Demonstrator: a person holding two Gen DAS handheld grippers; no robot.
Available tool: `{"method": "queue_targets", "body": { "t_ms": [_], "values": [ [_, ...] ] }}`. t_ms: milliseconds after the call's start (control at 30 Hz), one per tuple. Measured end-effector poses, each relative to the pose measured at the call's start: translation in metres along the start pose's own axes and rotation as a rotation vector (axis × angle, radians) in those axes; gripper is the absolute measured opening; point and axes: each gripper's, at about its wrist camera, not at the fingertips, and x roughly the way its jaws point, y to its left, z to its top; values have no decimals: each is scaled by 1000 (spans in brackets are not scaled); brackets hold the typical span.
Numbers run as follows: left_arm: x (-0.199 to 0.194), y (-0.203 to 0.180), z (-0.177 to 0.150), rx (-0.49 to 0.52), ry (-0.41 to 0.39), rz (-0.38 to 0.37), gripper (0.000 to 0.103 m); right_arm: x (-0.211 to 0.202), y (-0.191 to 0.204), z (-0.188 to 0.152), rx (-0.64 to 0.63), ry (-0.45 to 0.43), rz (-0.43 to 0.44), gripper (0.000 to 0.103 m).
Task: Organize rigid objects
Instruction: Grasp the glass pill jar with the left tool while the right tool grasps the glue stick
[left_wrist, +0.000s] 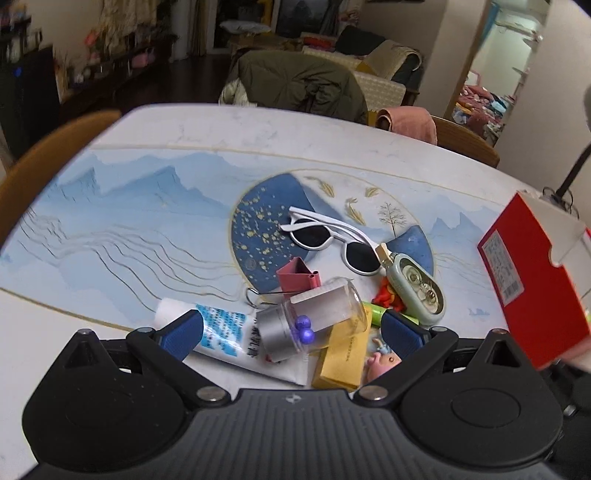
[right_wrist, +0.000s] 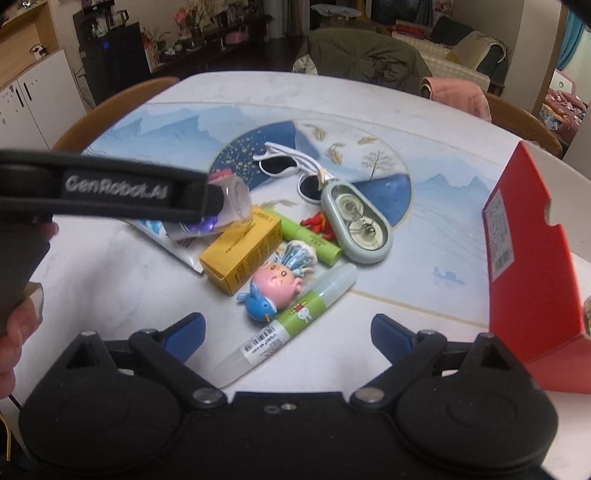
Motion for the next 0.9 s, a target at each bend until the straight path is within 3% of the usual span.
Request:
{"method": "queue_targets", "body": {
  "t_ms": [267, 400, 600, 900],
  "values": [
    [27, 13, 14, -155, 76, -22, 103, 19, -3, 7, 47, 54, 4, 85],
    [38, 15, 13, -182, 117, -24, 102, 28, -5, 9, 67, 83, 4, 80],
    [40, 10, 12, -168, 113, -21, 101, 38, -5, 8, 57, 122, -19, 69],
    [37, 13, 11, -193, 112, -37, 73, 36, -8, 4, 21, 121, -48, 53]
  ]
}}
